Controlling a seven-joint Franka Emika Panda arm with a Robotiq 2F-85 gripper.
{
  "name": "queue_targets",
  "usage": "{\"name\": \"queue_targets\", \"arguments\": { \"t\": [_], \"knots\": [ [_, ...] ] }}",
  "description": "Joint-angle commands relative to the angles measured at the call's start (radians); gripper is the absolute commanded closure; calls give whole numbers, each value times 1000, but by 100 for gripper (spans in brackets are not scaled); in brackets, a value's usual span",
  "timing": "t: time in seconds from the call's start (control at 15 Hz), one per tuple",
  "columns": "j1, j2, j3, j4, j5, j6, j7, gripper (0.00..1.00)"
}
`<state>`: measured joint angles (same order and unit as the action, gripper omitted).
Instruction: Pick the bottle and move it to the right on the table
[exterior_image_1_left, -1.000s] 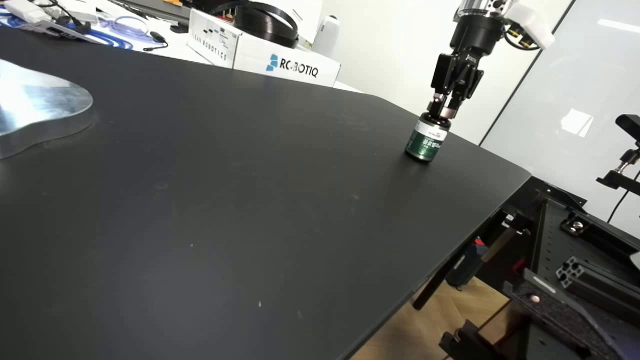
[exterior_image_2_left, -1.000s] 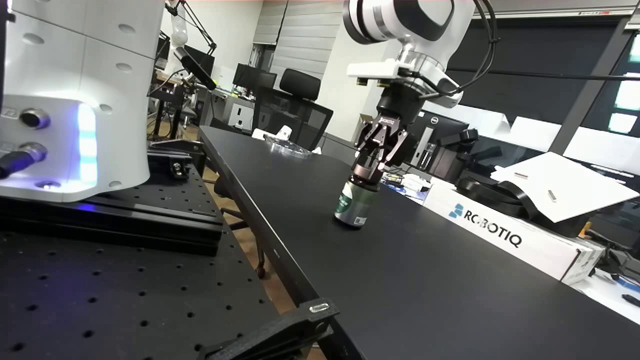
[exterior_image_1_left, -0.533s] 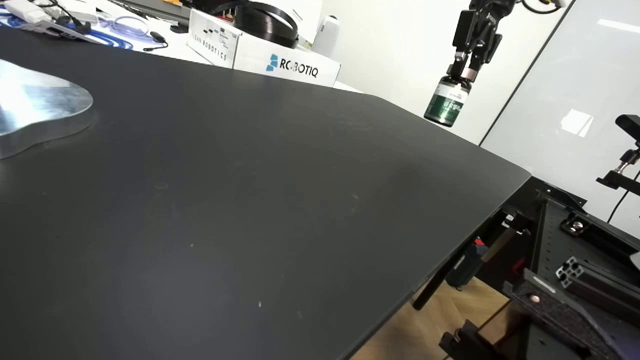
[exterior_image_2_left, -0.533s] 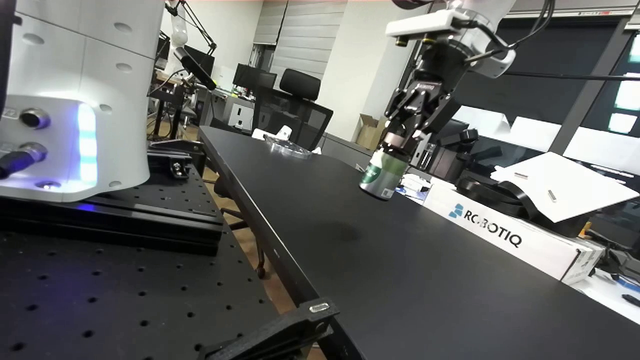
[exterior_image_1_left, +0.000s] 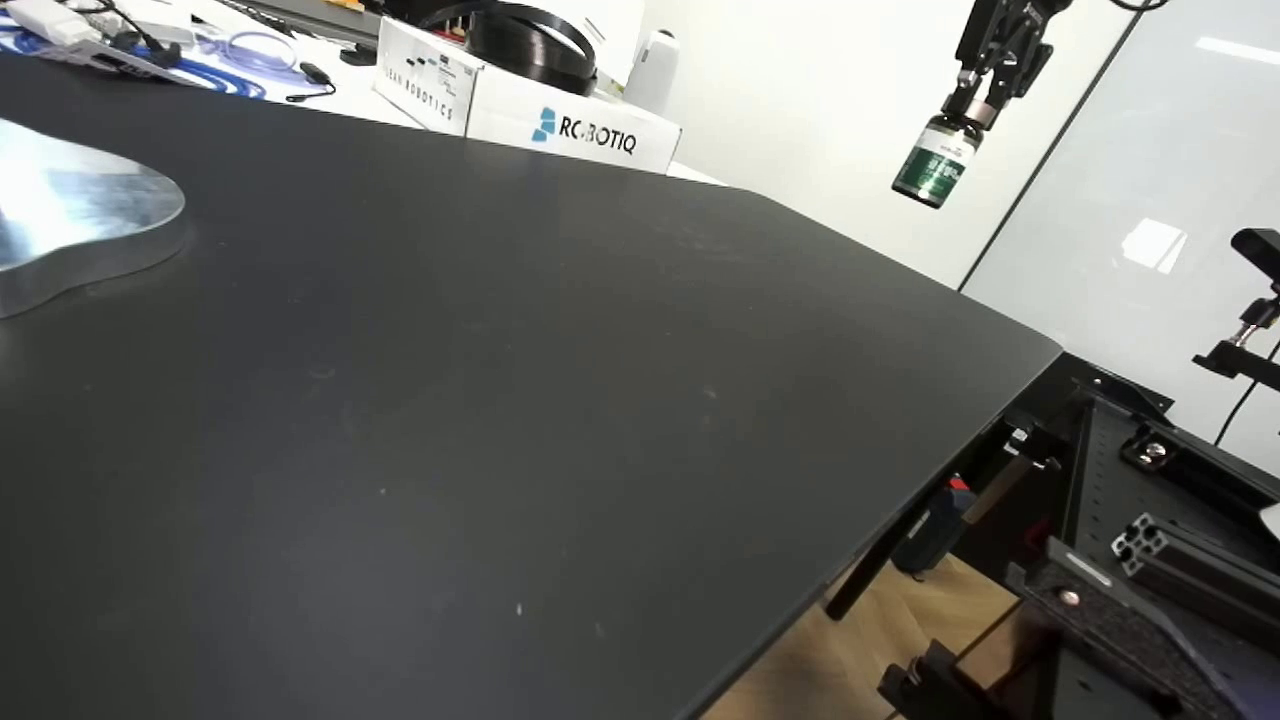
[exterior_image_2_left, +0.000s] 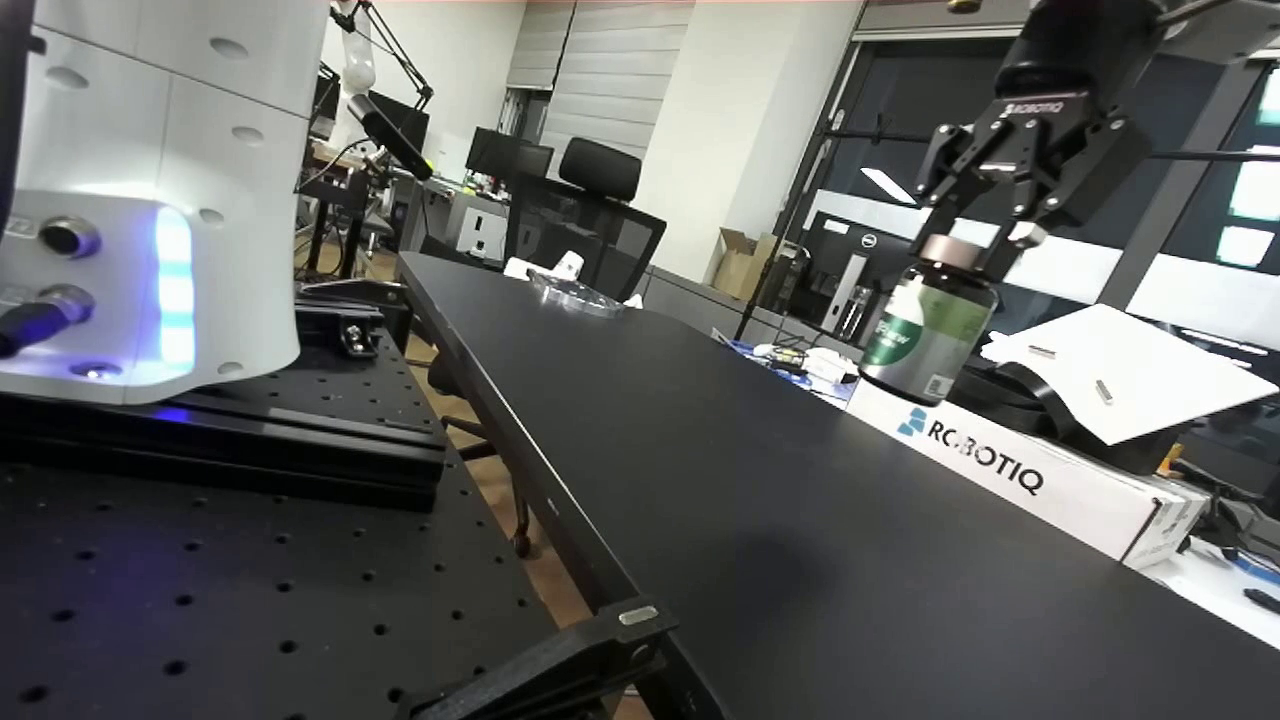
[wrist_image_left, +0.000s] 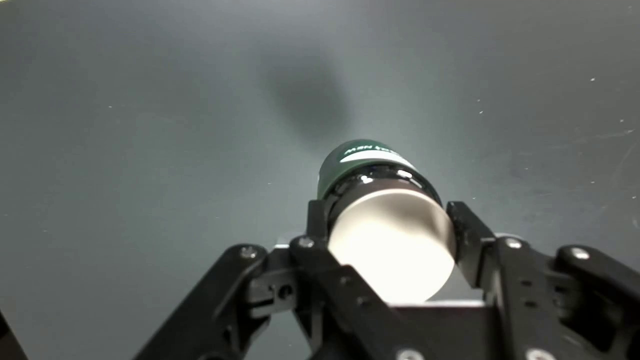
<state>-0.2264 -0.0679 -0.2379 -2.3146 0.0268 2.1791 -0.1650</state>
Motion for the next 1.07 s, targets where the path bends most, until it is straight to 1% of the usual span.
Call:
{"name": "queue_targets", "arguments": {
  "t": [0.0,0.27,0.4,0.73,1.0],
  "knots": [
    [-52,62,-52,85,-31,-12,-12,64],
    [-105,140,-100,142,-33,8,-26,64],
    [-124,191,-112,155,-30,44,-41,64],
    [-159,328,-112,193,-33,122,-51,64],
    [-185,419,-101,236,-20,129,-69,64]
  ]
}}
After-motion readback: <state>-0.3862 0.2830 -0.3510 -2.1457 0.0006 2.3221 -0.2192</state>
